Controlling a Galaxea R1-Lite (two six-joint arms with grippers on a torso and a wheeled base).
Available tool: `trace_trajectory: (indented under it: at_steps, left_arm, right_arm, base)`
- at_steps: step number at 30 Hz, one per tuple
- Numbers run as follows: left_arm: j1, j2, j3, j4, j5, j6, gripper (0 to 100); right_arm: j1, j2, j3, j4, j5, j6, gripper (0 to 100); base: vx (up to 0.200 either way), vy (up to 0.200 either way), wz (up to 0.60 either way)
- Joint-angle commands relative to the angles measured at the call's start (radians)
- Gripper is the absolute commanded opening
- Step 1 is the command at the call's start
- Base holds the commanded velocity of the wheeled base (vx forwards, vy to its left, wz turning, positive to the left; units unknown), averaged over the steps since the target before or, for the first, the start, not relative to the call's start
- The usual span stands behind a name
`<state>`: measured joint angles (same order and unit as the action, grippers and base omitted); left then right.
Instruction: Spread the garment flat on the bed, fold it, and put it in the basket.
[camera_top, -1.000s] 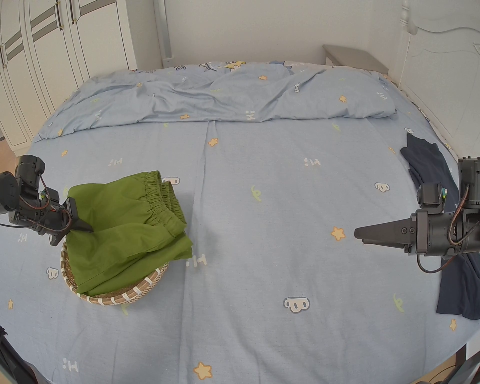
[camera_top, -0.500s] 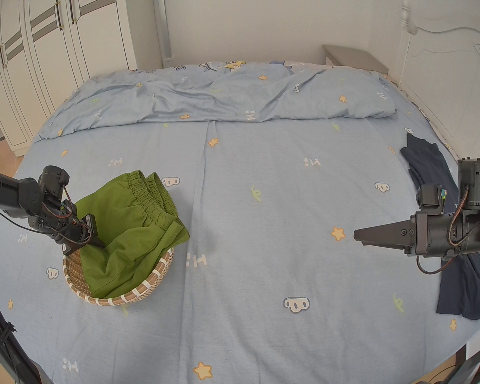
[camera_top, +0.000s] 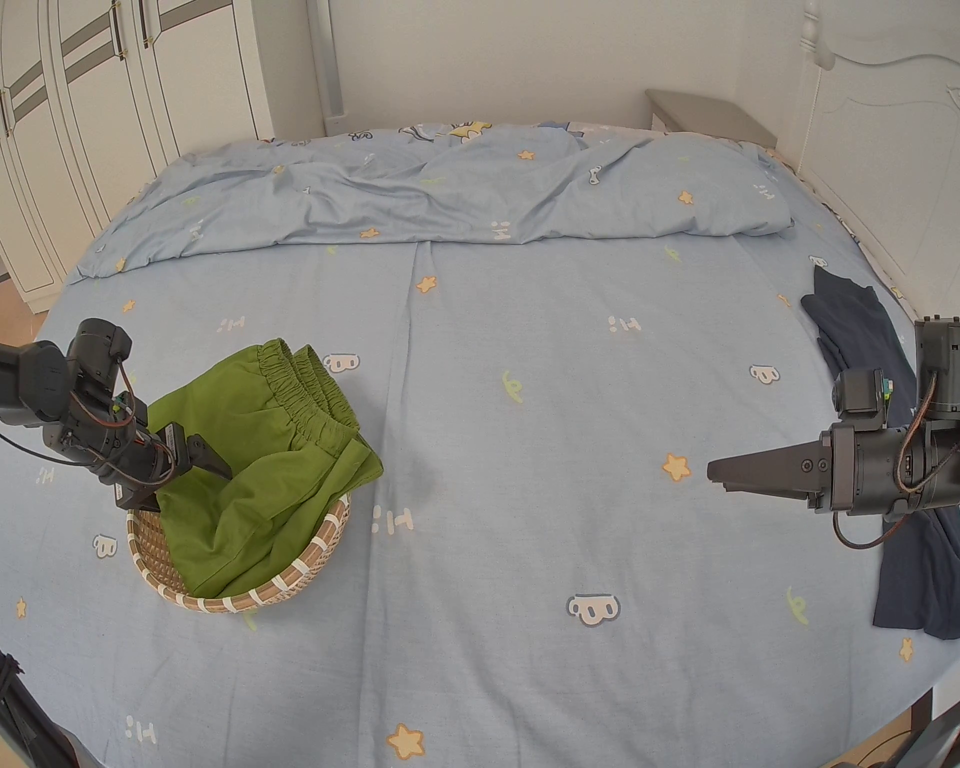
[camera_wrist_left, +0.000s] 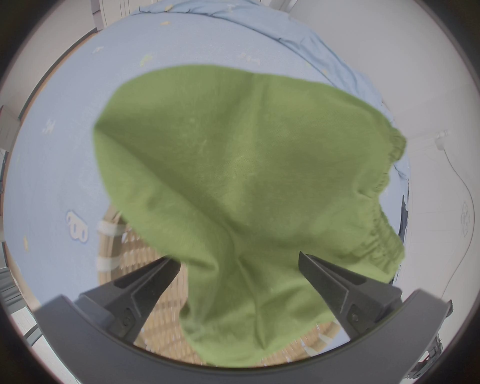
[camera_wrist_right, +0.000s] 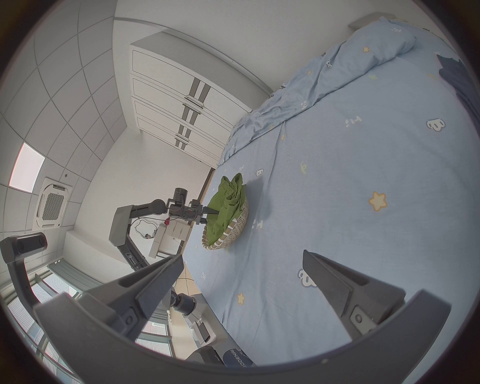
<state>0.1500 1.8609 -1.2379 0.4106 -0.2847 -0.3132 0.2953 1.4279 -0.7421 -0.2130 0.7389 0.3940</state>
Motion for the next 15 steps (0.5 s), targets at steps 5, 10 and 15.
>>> trace_trajectory:
  at_steps: [5, 10, 15]
  left_arm:
    - [-0.026, -0.27, -0.003, 0.14, 0.021, 0.042, 100]
    - [-0.142, -0.462, 0.051, 0.168, 0.099, 0.016, 100]
    - [-0.334, -0.692, 0.118, 0.177, 0.438, -0.124, 100]
  right_arm:
    - [0.005, -0.003, 0.003, 0.0, -0.004, -0.006, 100]
    - [0.008, -0.118, 0.049, 0.0, -0.087, -0.029, 100]
    - [-0.108, -0.34, 0.158, 0.017, -0.098, -0.109, 100]
  base:
    - [0.0, 0.0, 0.0]
    - [0.0, 0.0, 0.0]
    - [0.0, 0.0, 0.0]
